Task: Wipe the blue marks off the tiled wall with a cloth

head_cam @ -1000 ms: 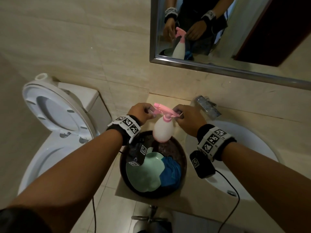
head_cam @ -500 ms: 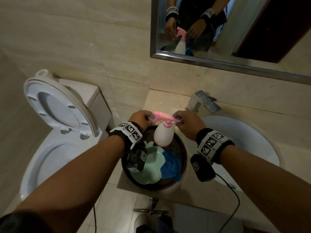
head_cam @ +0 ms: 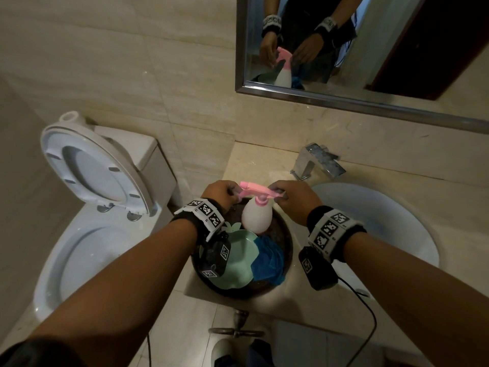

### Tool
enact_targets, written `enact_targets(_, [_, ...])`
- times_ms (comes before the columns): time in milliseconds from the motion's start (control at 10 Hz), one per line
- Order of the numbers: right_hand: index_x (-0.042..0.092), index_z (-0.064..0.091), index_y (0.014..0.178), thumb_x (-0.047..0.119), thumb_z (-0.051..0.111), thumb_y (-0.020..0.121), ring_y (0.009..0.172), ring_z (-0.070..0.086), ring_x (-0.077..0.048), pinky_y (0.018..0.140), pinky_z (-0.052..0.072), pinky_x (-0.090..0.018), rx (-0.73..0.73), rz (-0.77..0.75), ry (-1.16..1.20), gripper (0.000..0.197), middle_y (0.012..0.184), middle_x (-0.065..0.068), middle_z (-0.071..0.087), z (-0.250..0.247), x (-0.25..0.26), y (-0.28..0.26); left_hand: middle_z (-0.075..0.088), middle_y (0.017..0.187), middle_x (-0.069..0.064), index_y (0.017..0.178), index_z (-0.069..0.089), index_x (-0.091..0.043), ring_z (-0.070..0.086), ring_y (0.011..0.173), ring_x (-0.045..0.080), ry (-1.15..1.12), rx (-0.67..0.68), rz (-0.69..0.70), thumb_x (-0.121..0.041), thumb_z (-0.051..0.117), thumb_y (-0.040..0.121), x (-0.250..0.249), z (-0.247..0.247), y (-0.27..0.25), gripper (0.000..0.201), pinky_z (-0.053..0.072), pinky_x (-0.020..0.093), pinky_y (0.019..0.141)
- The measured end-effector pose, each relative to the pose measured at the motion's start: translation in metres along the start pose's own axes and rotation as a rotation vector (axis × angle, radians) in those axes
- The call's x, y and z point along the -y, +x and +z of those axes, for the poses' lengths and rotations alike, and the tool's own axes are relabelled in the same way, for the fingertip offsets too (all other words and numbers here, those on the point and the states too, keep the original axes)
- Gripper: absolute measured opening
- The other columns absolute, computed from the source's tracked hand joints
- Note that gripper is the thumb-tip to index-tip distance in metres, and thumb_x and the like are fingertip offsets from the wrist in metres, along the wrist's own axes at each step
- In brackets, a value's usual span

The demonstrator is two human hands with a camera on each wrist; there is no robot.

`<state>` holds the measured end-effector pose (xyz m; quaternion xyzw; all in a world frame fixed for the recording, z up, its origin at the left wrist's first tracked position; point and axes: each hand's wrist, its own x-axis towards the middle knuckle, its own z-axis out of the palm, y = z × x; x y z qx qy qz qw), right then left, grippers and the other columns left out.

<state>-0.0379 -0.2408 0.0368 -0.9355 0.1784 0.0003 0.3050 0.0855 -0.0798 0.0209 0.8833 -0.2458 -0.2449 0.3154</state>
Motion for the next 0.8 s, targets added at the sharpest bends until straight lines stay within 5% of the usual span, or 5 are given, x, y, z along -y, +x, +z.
enact_targets(200, [0.022,0.065,0.116,0.012,0.053,0.091,0.096,0.059,-0.018,0.082,0.045,-0.028,0.009,0.014,-0.021,0.030,0.111,-0.002,0.067,0.001,-0.001,0.002,0.066,0.116,0.007,0.119,0.065,-0.013,0.060,0.104,0.022,0.006,0.017,-0.019,-0.014,0.060,0.092,0.002,-0.002,0.000,0.027,0.040,0.024,0.084])
enact_targets(500, [0.020,0.060,0.125,0.015,0.055,0.091,0.107,0.059,-0.020,0.093,0.046,-0.032,0.092,0.031,-0.038,0.035,0.119,-0.005,0.065,-0.011,0.007,0.001,0.066,0.117,0.005,0.113,0.067,-0.016,0.059,0.107,0.022,0.125,0.041,-0.021,-0.019,0.058,0.093,-0.003,-0.013,0.001,0.022,0.040,0.024,0.086])
enact_targets(700, [0.026,0.052,0.133,0.017,0.056,0.092,0.112,0.056,-0.017,0.091,0.039,-0.022,0.113,0.026,-0.173,0.041,0.129,-0.001,0.058,-0.081,0.028,0.013,0.056,0.134,0.006,0.126,0.059,-0.017,0.050,0.124,0.024,0.443,0.118,0.013,-0.032,0.056,0.094,-0.042,-0.084,0.019,0.035,0.038,0.030,0.102])
enact_targets(800, [0.030,0.052,0.131,0.018,0.057,0.092,0.111,0.055,-0.016,0.093,0.042,-0.024,0.018,0.001,-0.179,0.041,0.129,0.001,0.057,-0.135,0.051,0.024,0.052,0.138,0.008,0.132,0.054,-0.014,0.047,0.127,0.026,0.462,-0.069,0.080,-0.033,0.054,0.096,-0.082,-0.140,0.019,0.040,0.036,0.031,0.103])
